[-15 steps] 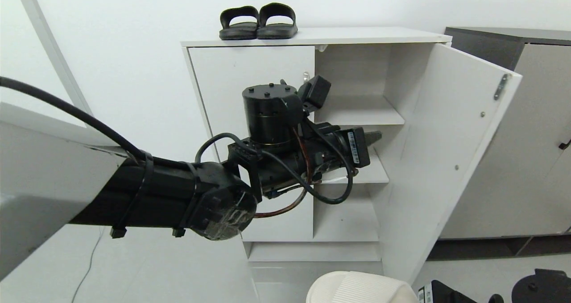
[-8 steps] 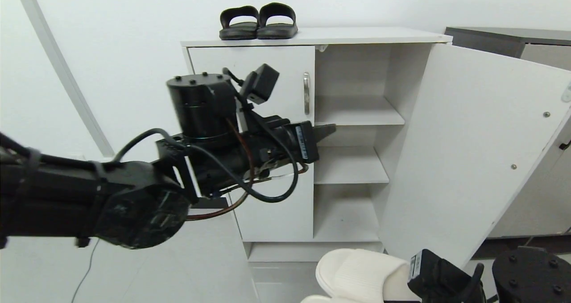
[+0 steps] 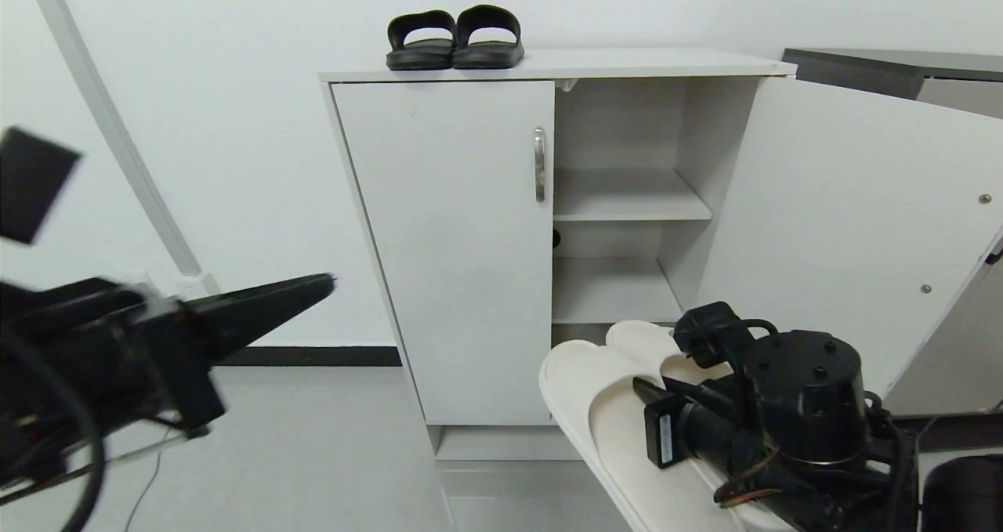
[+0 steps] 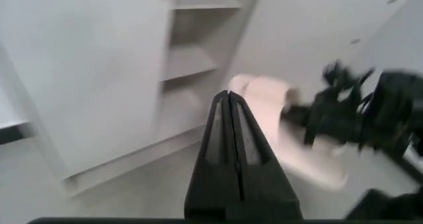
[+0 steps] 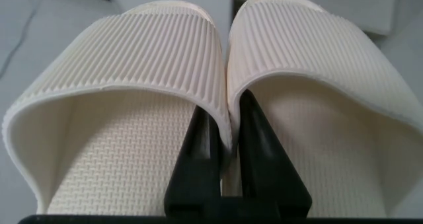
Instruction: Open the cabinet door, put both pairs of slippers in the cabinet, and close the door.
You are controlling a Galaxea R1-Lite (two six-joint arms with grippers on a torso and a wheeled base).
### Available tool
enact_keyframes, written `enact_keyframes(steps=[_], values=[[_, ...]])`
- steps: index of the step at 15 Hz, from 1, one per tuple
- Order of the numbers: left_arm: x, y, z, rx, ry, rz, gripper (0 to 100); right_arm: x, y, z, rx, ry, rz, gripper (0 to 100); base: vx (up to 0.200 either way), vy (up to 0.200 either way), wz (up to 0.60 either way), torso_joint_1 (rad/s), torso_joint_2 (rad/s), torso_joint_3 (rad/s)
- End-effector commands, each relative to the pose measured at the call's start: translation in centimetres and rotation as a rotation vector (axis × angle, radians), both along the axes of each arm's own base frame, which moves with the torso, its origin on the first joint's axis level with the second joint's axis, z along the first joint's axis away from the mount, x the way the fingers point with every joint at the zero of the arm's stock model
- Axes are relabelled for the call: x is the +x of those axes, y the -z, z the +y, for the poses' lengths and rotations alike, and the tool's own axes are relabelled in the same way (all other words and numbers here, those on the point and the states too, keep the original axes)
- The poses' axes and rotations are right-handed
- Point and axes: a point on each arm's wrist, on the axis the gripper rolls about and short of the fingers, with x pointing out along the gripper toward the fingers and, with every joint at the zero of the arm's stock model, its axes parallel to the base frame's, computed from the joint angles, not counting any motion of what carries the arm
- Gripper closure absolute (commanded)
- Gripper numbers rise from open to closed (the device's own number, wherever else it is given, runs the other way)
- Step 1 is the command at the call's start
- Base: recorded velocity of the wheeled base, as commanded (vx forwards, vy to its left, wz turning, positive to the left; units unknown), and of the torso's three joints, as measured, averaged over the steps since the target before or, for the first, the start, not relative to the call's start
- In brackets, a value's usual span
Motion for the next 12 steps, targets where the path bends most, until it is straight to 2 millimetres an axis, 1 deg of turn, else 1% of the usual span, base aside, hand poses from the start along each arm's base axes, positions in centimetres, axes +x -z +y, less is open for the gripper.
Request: enact_keyframes(steps=[1, 2, 3, 4, 5, 6, 8, 9, 10, 11, 12], values=[[-8.4, 3.2, 5.4, 0.126, -0.229, -0.120, 100, 1.7, 1.0, 1.0, -0.026, 0.060, 0.005, 100, 0.000, 0.000, 0.00, 0.000, 0.00, 0.000], [-10.0, 5.0, 6.6, 0.164, -0.417, -0.121, 100, 2.7, 1.0, 1.1, -0.028, 0.113, -0.008, 100, 0.000, 0.000, 0.00, 0.000, 0.00, 0.000], [-10.9, 5.9, 7.0, 0.162, -0.517, -0.135, 100, 3.2, 1.1, 1.0, -0.030, 0.137, -0.009, 100, 0.000, 0.000, 0.00, 0.000, 0.00, 0.000], [-11.4, 6.5, 7.1, 0.160, -0.564, -0.141, 100, 3.4, 1.2, 1.0, -0.031, 0.144, -0.008, 100, 0.000, 0.000, 0.00, 0.000, 0.00, 0.000], [-12.3, 8.5, 7.2, 0.164, -0.683, -0.142, 100, 3.4, 1.3, 1.0, -0.030, 0.143, -0.005, 100, 0.000, 0.000, 0.00, 0.000, 0.00, 0.000], [-13.0, 9.9, 7.2, 0.169, -0.756, -0.154, 100, 3.4, 1.4, 1.0, -0.031, 0.145, -0.004, 100, 0.000, 0.000, 0.00, 0.000, 0.00, 0.000], [-14.0, 12.8, 7.0, 0.166, -0.753, -0.179, 100, 3.4, 1.3, 1.0, -0.030, 0.145, -0.005, 100, 0.000, 0.000, 0.00, 0.000, 0.00, 0.000], [-14.1, 13.8, 7.0, 0.166, -0.740, -0.181, 100, 3.4, 1.3, 1.0, -0.030, 0.145, -0.005, 100, 0.000, 0.000, 0.00, 0.000, 0.00, 0.000], [-14.0, 15.6, 6.9, 0.182, -0.700, -0.163, 100, 3.4, 1.3, 1.0, -0.024, 0.145, -0.010, 100, 0.000, 0.000, 0.00, 0.000, 0.00, 0.000], [-13.8, 16.6, 6.9, 0.209, -0.653, -0.153, 100, 3.4, 1.4, 1.0, -0.020, 0.145, -0.016, 100, 0.000, 0.000, 0.00, 0.000, 0.00, 0.000], [-14.3, 17.5, 6.9, 0.221, -0.584, -0.144, 100, 3.5, 1.5, 1.1, -0.021, 0.144, -0.016, 100, 0.000, 0.000, 0.00, 0.000, 0.00, 0.000]])
